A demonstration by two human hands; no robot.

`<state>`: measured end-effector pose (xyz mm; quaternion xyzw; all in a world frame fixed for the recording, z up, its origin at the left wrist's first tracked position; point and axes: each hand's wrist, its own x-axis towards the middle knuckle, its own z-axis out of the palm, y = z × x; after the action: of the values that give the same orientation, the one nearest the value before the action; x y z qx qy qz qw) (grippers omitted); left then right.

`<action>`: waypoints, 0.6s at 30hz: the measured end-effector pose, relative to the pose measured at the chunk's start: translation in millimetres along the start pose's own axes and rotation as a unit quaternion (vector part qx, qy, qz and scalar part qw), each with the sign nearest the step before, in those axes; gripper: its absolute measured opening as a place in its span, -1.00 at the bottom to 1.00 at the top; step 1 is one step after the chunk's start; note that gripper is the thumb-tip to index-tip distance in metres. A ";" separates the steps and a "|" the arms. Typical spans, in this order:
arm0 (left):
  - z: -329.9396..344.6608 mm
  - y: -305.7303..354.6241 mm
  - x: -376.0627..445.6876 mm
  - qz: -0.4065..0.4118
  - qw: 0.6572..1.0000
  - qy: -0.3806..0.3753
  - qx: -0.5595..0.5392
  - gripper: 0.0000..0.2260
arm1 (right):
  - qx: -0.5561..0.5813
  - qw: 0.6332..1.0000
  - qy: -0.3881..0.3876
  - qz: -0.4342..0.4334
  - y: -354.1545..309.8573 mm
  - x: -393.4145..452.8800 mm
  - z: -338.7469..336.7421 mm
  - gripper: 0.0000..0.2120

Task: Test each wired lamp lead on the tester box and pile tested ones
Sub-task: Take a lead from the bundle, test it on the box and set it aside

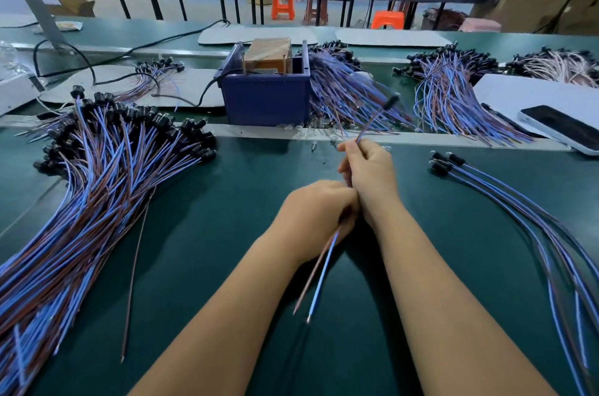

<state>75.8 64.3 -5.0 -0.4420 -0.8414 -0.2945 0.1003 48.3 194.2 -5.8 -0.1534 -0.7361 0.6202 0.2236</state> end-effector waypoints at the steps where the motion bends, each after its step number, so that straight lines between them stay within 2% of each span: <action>1: 2.8 6.6 0.4 0.006 1.000 -0.013 -0.013 -0.86 | -0.054 0.998 -0.015 -0.010 0.4 1.7 -10.2 -0.78; 4: 14.5 26.0 5.1 0.025 0.998 -0.045 -0.029 -0.73 | -0.234 0.970 -0.046 -0.041 -0.3 6.9 -50.7 -0.87; 8: 33.9 60.0 13.8 0.073 0.992 -0.094 -0.051 -0.65 | -0.457 0.886 -0.071 -0.024 -5.6 10.1 -106.7 -0.92; 10: 44.3 79.7 18.4 0.096 0.986 -0.126 -0.057 -0.59 | -0.510 0.858 -0.064 -0.010 -6.7 7.7 -129.3 -0.93; 13: 58.3 105.3 25.4 0.121 0.977 -0.160 -0.075 -0.55 | -0.550 0.835 -0.009 0.015 -4.7 4.1 -157.2 -0.90; 16: 67.5 118.7 30.6 0.132 0.969 -0.187 -0.092 -0.59 | -0.591 0.803 0.056 0.059 -4.8 3.9 -176.0 -0.85; 18: 69.2 119.8 34.1 0.125 0.966 -0.194 -0.118 -0.65 | -0.596 0.796 0.081 0.070 -6.6 2.5 -179.4 -0.75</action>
<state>158.2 180.4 2.6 -0.6010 -0.7419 -0.2859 -0.0817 139.6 345.8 24.5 -0.3574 -0.9264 0.0582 0.1030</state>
